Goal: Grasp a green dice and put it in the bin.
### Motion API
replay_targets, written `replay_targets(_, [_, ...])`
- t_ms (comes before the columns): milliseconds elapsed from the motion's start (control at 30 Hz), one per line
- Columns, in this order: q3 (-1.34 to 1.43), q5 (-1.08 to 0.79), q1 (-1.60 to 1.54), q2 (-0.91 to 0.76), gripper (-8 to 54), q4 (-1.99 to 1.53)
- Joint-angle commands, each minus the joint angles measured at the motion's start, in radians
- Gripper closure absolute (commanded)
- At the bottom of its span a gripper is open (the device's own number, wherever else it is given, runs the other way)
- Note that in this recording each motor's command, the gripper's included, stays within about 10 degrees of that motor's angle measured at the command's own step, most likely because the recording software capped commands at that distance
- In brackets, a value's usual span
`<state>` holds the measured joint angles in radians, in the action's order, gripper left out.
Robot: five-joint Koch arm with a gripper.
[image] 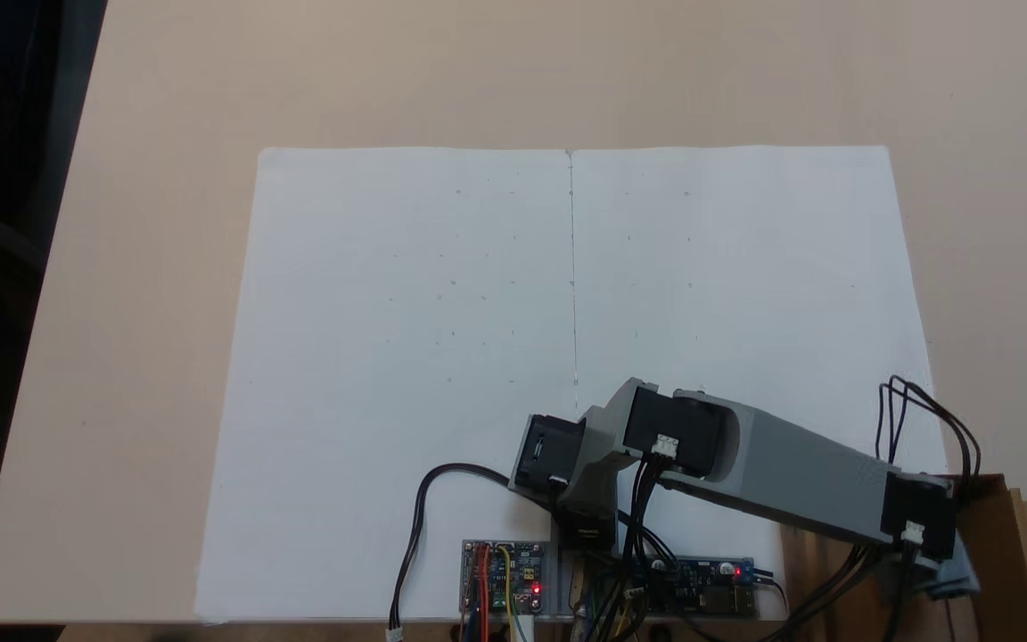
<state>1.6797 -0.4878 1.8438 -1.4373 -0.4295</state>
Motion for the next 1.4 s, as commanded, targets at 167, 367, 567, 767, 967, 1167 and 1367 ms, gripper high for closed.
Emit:
replay_targets(167, [0.012,-0.091,0.012,0.012,32.5,0.058])
replay_targets(367, [0.012,-0.091,0.012,0.009,32.5,0.06])
replay_targets(567, [0.012,-0.087,0.015,0.005,10.0,0.083])
replay_targets(767, [0.009,-0.086,0.012,0.003,5.2,0.114])
replay_targets(967, [-0.018,0.035,-0.071,-0.071,5.2,0.172])
replay_targets(1167, [-0.196,0.317,-0.296,-0.156,5.2,0.17])
replay_targets(1367, [-0.249,0.578,-0.618,-0.281,5.1,0.17])
